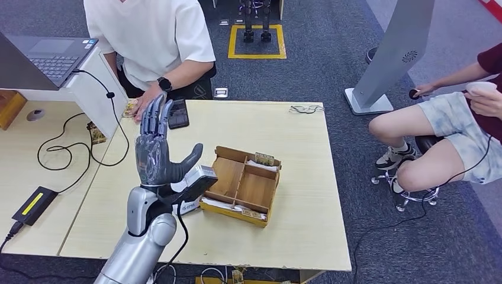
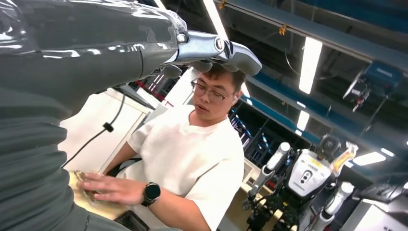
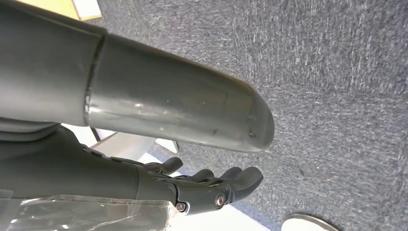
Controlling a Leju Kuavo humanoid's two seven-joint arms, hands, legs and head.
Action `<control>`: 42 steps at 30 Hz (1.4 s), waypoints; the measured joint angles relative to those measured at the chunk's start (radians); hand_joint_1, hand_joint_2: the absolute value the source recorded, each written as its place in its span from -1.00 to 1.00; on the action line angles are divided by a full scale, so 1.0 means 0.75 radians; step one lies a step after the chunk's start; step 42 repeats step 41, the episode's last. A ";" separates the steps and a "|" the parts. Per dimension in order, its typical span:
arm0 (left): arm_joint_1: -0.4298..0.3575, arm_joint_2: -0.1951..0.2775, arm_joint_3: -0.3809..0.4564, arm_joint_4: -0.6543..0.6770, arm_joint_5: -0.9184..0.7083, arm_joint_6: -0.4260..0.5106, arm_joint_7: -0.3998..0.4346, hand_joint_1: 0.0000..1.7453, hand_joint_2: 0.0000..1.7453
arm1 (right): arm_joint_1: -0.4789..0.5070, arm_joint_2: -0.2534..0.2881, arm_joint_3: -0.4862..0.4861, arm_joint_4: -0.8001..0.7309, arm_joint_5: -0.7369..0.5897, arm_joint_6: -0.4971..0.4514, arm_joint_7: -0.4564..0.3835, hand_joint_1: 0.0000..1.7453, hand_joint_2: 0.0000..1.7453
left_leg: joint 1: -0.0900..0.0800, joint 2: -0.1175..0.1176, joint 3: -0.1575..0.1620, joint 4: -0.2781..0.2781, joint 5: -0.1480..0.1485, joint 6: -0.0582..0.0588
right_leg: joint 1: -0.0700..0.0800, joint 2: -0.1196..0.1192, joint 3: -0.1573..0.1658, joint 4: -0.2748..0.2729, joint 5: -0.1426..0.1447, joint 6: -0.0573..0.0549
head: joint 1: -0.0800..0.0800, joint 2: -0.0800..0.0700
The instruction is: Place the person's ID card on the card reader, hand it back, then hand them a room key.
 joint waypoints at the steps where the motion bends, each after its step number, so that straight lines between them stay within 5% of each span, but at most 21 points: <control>1: 0.029 0.000 0.005 -0.026 0.019 0.012 -0.018 -1.00 1.00 | 0.003 0.001 -0.001 -0.004 0.002 -0.002 0.003 -1.00 -1.00 | 0.000 0.000 0.000 0.000 0.000 0.000 | 0.000 0.000 0.000 0.000 0.000 0.000 | 0.000 0.000; 10: 0.224 -0.003 0.026 -0.176 0.098 0.036 -0.101 -1.00 1.00 | 0.028 0.013 -0.013 -0.040 0.021 -0.005 0.030 -1.00 -1.00 | 0.000 0.000 0.000 0.000 0.000 0.000 | 0.000 0.000 0.000 0.000 0.000 0.000 | 0.000 0.000; 27: 0.260 -0.005 0.037 -0.214 0.105 0.037 -0.116 -1.00 1.00 | 0.033 0.021 -0.020 -0.058 0.023 -0.004 0.033 -1.00 -1.00 | 0.000 0.000 0.000 0.000 0.000 0.000 | 0.000 0.000 0.000 0.000 0.000 0.000 | 0.000 0.000; 42: 0.366 -0.084 0.120 -0.260 -0.020 0.038 -0.216 -1.00 1.00 | 0.048 0.064 -0.102 -0.130 0.075 0.035 0.026 -1.00 -1.00 | 0.000 0.000 0.000 0.000 0.000 0.000 | 0.000 0.000 0.000 0.000 0.000 0.000 | 0.000 0.000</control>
